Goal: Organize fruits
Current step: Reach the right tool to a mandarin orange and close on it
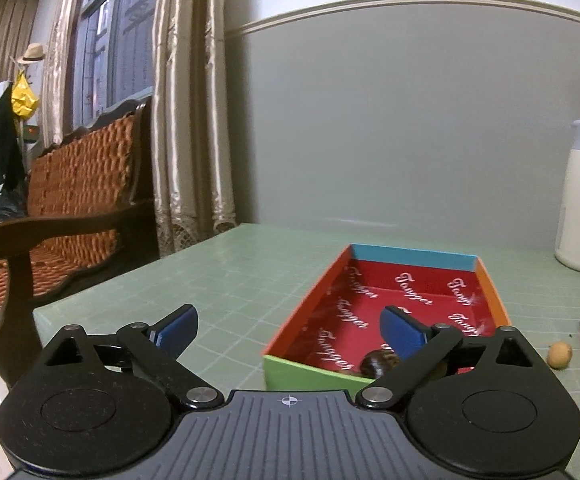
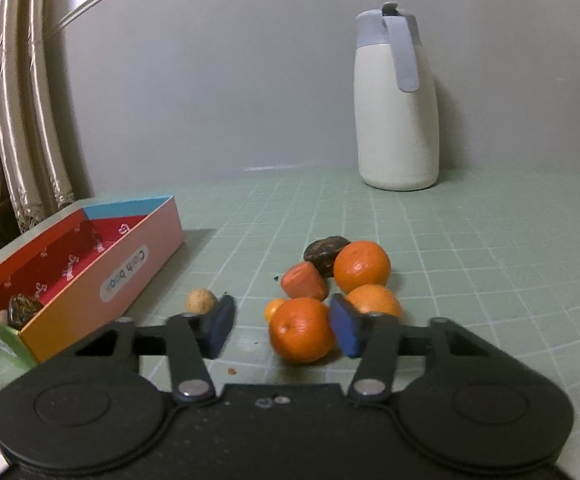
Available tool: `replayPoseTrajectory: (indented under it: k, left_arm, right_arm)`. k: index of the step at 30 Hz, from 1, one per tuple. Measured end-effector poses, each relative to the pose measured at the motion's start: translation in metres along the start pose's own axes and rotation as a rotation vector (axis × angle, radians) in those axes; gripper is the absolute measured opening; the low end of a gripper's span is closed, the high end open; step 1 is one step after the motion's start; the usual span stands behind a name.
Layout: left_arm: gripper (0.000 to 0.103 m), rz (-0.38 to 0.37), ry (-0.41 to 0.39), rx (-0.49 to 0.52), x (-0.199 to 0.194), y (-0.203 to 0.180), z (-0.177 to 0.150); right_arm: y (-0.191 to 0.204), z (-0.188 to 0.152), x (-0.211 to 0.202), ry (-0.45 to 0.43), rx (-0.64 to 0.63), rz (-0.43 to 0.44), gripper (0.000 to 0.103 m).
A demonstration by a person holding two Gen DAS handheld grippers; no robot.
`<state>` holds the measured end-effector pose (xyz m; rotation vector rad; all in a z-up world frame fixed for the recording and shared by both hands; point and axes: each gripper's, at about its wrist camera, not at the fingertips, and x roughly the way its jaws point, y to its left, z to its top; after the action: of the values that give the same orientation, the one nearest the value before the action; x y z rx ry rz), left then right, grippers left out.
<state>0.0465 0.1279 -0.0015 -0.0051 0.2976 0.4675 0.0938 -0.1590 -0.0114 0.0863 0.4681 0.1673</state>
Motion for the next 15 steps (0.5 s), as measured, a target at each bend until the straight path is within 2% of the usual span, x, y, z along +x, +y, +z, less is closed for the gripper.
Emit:
replayPoseTrajectory:
  k: [3,12,15]
  left_arm:
    - [0.097,0.009,0.004,-0.008,0.0,0.006,0.0]
    - [0.098,-0.004,0.008,-0.012,0.0,0.007,0.0]
    - [0.098,-0.003,0.004,-0.01,0.0,0.007,0.0]
  right_arm:
    - [0.002,-0.001,0.003,-0.003,-0.051,-0.035,0.038]
    - [0.022,-0.005,0.017,-0.001,-0.229,-0.121,0.039]
    - [0.032,-0.01,0.02,0.007,-0.338,-0.154,0.044]
